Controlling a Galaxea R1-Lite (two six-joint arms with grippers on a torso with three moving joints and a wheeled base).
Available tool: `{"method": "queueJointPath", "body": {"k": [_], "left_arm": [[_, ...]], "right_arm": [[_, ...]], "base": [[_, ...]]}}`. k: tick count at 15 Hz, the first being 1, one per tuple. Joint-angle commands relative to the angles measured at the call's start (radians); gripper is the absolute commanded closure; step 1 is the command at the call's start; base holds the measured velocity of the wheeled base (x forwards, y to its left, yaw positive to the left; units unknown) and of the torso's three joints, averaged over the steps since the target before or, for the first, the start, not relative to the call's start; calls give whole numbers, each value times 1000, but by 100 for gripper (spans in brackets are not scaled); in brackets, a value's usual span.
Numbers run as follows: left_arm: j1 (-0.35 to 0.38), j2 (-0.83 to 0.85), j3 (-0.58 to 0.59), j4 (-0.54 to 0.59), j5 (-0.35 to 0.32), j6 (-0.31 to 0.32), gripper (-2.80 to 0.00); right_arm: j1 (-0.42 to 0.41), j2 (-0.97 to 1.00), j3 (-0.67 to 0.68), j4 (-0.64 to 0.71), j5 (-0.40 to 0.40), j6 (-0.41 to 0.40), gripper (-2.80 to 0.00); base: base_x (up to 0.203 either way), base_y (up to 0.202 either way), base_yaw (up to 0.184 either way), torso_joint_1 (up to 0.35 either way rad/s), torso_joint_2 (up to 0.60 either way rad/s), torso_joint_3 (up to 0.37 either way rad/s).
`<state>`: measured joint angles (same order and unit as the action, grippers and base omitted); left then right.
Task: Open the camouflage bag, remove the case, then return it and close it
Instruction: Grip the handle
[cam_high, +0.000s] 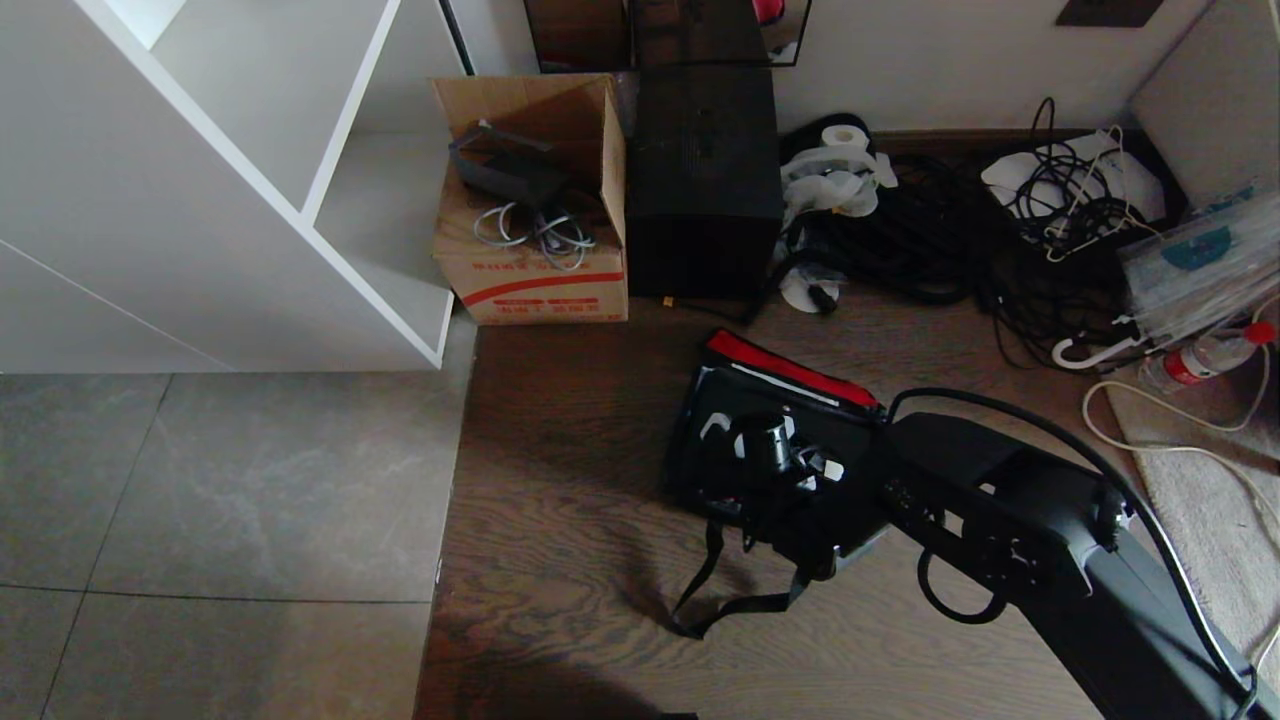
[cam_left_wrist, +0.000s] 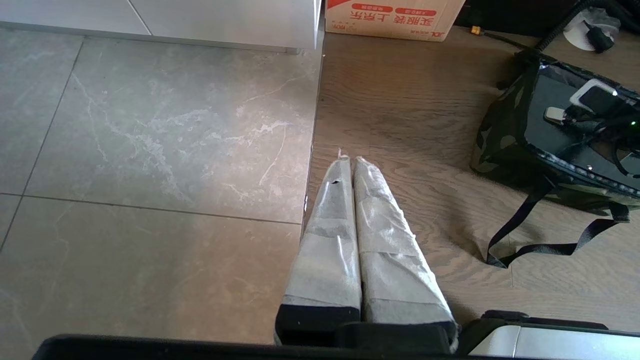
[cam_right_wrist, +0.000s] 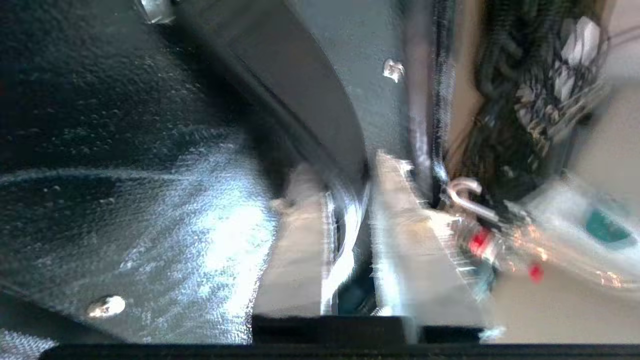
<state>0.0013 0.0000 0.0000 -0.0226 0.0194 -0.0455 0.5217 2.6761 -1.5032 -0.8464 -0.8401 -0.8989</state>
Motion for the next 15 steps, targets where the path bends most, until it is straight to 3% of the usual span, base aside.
{"method": "queueJointPath", "body": {"k": [1, 7, 15], "left_arm": [[0, 0, 11, 0, 1, -1, 0], [0, 0, 11, 0, 1, -1, 0], [0, 0, 11, 0, 1, 0, 0]], "right_arm": [[-10, 13, -3, -8, -2, -22, -280], [-47, 3, -74, -1, 8, -77, -280], [-85, 12, -227, 62, 1, -80, -280]], "base": [[0, 0, 0, 0, 0, 0], [0, 0, 0, 0, 0, 0], [0, 0, 0, 0, 0, 0]]}}
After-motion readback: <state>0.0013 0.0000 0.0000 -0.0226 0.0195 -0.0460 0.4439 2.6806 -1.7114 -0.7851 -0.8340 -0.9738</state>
